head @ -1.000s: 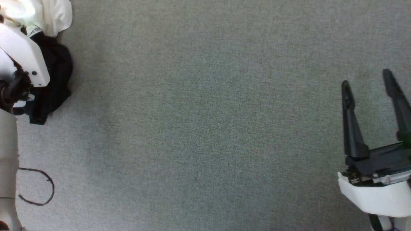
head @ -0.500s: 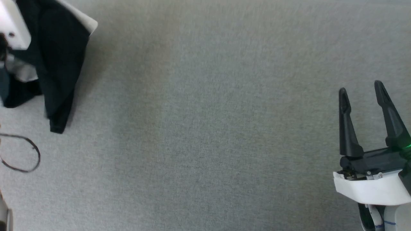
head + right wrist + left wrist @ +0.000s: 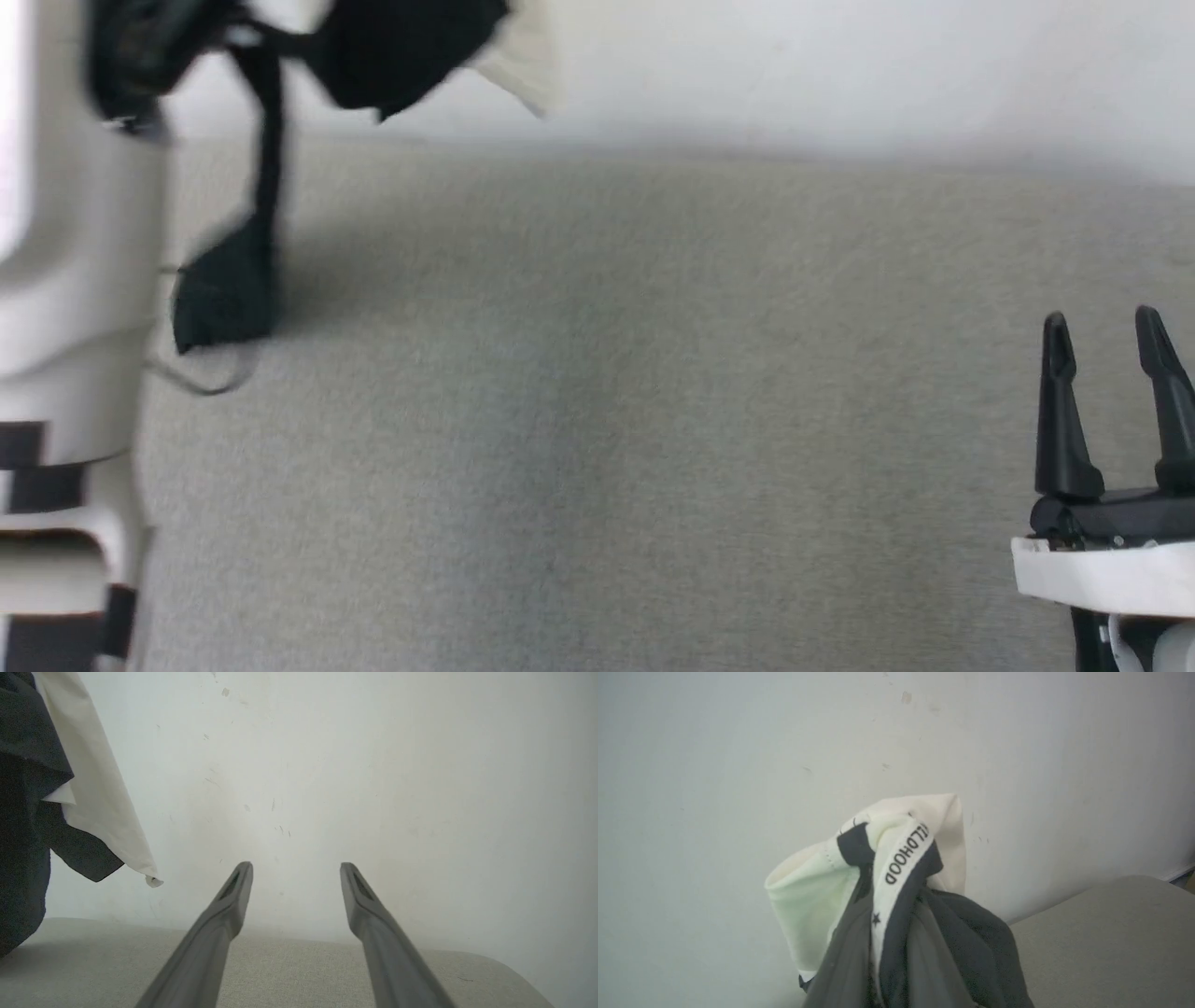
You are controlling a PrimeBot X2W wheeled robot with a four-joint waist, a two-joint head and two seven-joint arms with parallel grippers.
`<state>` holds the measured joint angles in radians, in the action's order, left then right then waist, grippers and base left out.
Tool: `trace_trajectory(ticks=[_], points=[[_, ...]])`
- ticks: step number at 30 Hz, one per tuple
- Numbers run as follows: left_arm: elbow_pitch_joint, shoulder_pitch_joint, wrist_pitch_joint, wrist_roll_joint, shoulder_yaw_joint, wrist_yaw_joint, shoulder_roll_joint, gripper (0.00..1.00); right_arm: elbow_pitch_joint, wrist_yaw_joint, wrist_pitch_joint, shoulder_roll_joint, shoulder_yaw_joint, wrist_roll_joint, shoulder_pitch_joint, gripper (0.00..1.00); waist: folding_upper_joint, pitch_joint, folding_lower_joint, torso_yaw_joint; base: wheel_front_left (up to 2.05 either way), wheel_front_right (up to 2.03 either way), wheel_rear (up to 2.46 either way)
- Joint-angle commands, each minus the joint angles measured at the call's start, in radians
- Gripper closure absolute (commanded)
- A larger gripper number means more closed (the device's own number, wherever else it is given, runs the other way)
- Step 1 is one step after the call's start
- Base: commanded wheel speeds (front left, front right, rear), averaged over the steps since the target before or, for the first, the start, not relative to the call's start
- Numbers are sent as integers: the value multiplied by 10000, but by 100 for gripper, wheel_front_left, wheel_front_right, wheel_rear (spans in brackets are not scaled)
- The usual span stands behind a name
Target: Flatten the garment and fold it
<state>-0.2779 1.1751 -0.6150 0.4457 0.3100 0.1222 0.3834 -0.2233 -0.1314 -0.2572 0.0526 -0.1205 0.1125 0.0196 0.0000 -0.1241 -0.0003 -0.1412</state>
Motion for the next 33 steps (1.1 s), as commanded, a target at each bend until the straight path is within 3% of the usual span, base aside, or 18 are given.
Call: trace_trajectory(ticks=[1,11,16,20,24,33], points=[[182,240,-44,192,189,52,-347,100,4,7,-42,-23,-56,98,190,0,0,929,3,779,0,0,0],[718,257,-486,937,1138,62,-1856,100,-35,7,-44,-23,-330,265,539,0,0,1357,3,1786,0,0,0],[844,-570,-524,1096,1802,63,-2366,100,-55,7,-44,-23,-431,338,662,0,0,1355,3,2092,0,0,0],[865,-1408,-294,1033,2246,58,-2513,100,-58,7,-45,-23,-444,371,703,0,0,1344,3,2206,0,0,0],[415,-3255,529,588,3131,-80,-2579,100,-52,7,-45,-24,-438,378,722,0,0,1306,3,2301,0,0,0],[-1756,-6022,1766,-80,4479,-466,-2661,100,-22,7,-45,-24,-248,320,616,0,0,1064,3,2402,0,0,0]])
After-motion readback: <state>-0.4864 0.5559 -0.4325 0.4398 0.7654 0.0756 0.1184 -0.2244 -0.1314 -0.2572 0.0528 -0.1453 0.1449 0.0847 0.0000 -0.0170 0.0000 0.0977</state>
